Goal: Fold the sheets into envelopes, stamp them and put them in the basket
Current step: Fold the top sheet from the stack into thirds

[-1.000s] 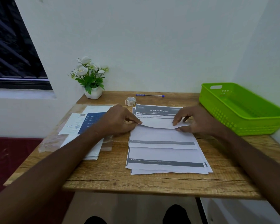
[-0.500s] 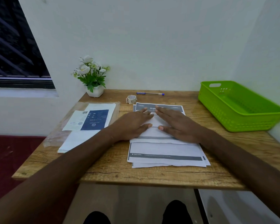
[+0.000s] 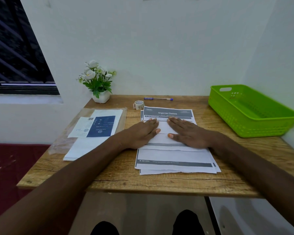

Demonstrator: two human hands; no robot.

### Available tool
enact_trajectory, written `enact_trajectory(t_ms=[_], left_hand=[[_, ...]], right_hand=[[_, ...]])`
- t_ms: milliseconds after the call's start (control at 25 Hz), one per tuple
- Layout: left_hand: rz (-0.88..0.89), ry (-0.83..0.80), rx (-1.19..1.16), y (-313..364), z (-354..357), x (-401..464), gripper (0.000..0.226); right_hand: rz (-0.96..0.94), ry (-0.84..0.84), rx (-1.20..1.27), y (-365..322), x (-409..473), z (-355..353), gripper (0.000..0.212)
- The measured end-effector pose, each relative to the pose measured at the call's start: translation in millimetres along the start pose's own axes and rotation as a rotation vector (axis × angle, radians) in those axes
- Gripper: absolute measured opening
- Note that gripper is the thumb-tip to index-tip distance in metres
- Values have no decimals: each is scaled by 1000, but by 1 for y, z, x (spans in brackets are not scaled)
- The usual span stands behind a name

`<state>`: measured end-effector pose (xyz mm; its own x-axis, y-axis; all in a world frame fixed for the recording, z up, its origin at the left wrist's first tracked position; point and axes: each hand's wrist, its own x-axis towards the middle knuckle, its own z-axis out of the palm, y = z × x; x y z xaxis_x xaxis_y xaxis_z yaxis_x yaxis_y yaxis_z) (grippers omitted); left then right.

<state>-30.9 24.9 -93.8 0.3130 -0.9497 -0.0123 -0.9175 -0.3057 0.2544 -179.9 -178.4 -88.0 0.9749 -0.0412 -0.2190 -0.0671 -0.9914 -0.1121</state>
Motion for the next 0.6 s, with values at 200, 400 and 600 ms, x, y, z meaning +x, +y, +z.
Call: enact_trajectory(t_ms=[200,400,600], left_hand=[[-46,52,2,-13,-5,-2,57],[-99,130,-82,-29,-17,-8,55],[-142,97,-194,-39,-31,-12,66]], right_hand=[[33,-108,91,31,-12,-14,76],[46,30,284,52,-17,-15,77],[54,294,372,62,-11,-17,62]])
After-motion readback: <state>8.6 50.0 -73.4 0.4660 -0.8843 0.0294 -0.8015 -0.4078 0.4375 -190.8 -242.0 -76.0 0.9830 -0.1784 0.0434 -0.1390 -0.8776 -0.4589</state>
